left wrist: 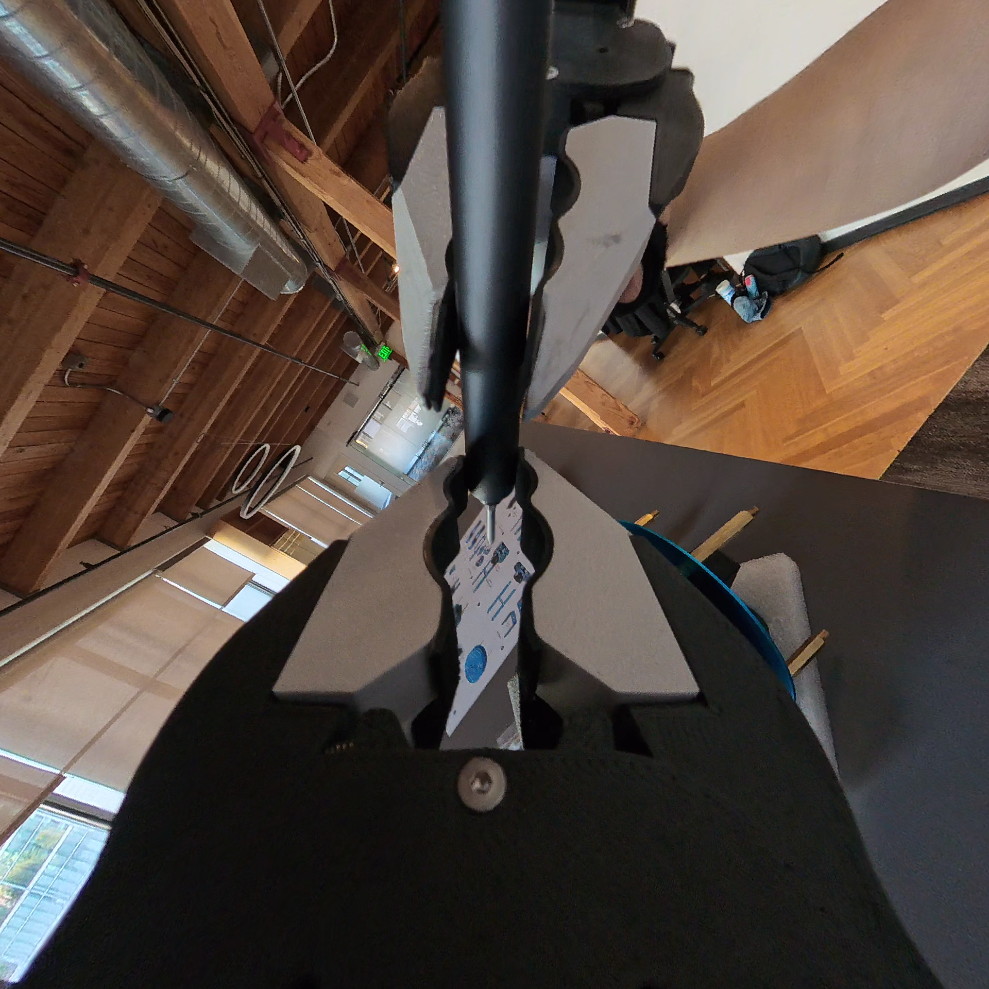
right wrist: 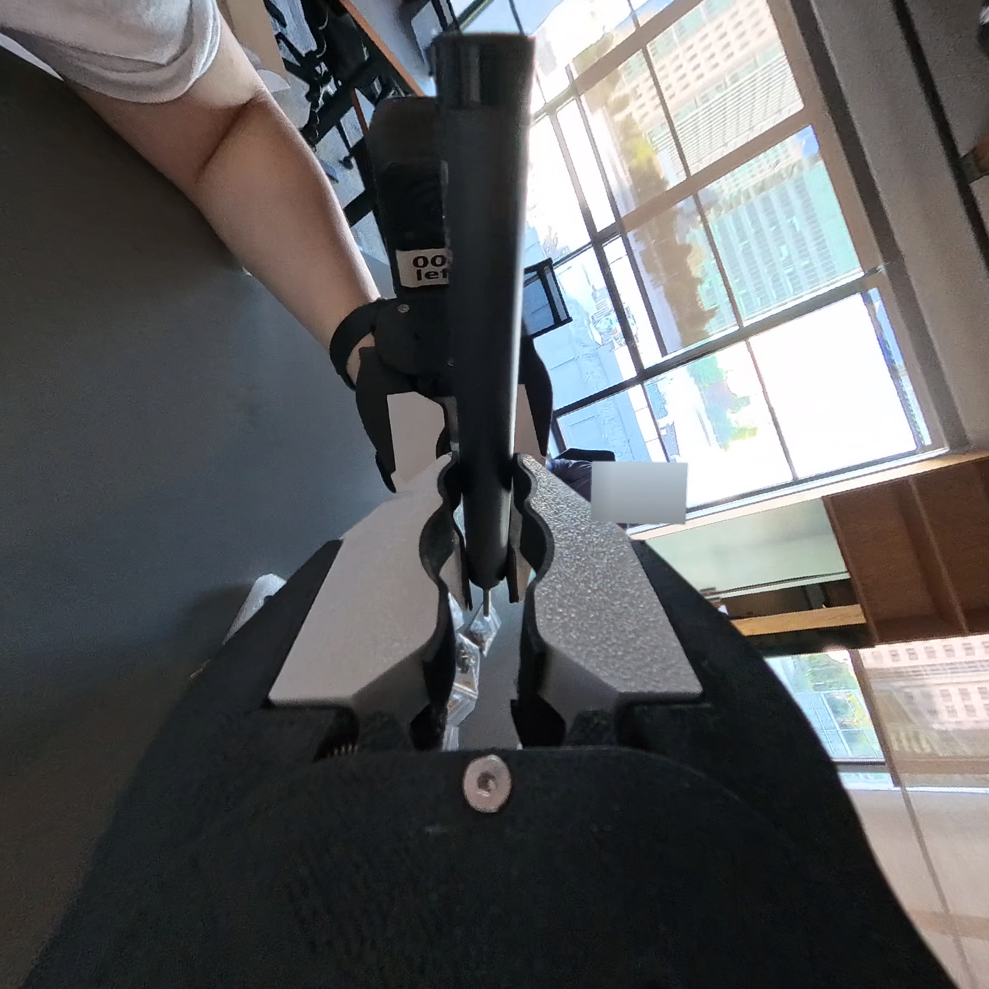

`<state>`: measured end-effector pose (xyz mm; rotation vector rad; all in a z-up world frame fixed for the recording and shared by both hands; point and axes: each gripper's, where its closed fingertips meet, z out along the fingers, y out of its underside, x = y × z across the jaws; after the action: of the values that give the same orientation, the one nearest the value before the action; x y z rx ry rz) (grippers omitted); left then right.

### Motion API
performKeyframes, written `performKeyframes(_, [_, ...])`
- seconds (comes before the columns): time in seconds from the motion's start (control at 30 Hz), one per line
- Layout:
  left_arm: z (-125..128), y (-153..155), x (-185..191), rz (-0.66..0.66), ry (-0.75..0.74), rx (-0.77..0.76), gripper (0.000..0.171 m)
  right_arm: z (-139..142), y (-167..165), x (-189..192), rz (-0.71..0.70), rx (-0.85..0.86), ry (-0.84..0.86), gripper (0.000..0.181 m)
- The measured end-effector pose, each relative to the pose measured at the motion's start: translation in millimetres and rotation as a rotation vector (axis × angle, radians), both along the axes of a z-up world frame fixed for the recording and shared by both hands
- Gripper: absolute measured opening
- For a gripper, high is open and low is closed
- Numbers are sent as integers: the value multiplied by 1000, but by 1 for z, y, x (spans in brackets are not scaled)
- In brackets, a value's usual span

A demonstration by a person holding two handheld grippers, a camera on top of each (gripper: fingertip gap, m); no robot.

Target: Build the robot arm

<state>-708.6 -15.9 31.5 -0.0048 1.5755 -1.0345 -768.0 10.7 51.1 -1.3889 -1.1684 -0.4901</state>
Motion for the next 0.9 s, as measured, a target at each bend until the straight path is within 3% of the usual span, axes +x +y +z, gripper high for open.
performKeyframes(0.23, [-6, -4, 0, 3, 23, 34, 15, -4, 3, 2, 14, 28, -12, 25])
performKeyframes(0.4, [-6, -3, 0, 9, 19, 42, 15, -8, 1, 1, 33, 30, -21, 16])
performKeyframes(0.53, [-4, -2, 0, 29, -11, 59, 15, -3, 1, 4, -8, 54, -20, 25])
performKeyframes(0.67, [-4, 1, 1, 38, -21, 54, 15, -2, 2, 9, -90, 98, -87, 25])
performKeyframes(0.9, [-9, -5, -1, 3, 4, 52, 15, -8, -2, 9, -109, 65, -40, 22])
